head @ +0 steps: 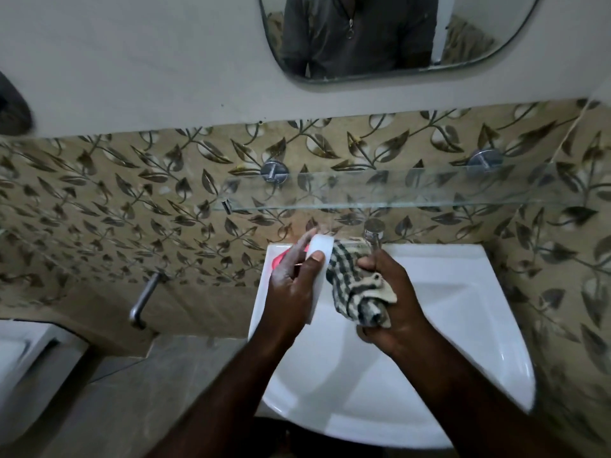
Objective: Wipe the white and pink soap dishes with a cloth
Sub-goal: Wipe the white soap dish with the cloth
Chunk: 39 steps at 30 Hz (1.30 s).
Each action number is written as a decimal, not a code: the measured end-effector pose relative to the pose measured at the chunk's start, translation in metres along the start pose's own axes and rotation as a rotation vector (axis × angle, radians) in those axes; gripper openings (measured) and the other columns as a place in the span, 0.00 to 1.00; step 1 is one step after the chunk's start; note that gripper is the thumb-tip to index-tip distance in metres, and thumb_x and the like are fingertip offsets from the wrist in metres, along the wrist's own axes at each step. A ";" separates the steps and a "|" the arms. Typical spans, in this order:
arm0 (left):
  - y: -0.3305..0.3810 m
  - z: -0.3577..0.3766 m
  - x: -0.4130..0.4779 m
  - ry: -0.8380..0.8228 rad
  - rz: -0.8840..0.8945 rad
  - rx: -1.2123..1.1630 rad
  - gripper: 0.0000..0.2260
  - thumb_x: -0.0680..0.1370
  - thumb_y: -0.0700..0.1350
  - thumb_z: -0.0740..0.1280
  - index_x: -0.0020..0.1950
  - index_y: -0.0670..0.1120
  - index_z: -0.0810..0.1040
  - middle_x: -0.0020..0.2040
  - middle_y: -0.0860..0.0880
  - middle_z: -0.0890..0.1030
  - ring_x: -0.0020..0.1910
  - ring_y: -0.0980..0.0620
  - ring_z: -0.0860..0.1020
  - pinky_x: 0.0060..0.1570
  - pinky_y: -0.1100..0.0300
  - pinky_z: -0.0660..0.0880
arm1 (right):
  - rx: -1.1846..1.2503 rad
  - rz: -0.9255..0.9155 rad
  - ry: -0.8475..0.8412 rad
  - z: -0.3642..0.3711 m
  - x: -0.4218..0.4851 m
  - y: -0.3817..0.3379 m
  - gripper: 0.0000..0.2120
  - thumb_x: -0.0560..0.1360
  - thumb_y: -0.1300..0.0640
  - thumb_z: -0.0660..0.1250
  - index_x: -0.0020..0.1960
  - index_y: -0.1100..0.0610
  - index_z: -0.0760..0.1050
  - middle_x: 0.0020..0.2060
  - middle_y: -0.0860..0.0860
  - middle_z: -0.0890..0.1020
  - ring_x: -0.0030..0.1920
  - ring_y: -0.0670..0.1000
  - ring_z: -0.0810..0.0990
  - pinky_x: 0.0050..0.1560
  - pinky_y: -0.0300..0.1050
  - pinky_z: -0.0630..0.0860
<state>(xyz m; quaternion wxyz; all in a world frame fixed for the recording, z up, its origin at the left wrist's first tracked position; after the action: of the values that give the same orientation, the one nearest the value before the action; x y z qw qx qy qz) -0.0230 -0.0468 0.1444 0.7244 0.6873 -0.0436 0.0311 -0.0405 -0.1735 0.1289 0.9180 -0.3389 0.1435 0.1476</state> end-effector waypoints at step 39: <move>-0.043 -0.051 0.052 -0.217 -0.252 -0.007 0.27 0.62 0.41 0.79 0.61 0.44 0.78 0.52 0.43 0.85 0.49 0.47 0.83 0.49 0.53 0.80 | -0.764 -0.364 0.046 0.014 0.054 -0.028 0.15 0.72 0.72 0.69 0.54 0.58 0.80 0.46 0.60 0.85 0.43 0.57 0.84 0.39 0.51 0.82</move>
<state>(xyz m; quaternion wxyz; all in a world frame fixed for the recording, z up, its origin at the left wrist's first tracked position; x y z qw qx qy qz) 0.0339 0.0014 0.1043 0.7160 0.6841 -0.0353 -0.1347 0.0211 -0.1749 0.1356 0.7341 -0.6778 0.0368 0.0180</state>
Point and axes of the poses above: each hand's wrist, its own x-axis towards the middle knuckle, its own z-axis out of the palm, y = z × x, the point moved 4 cm from there along x, towards the middle knuckle
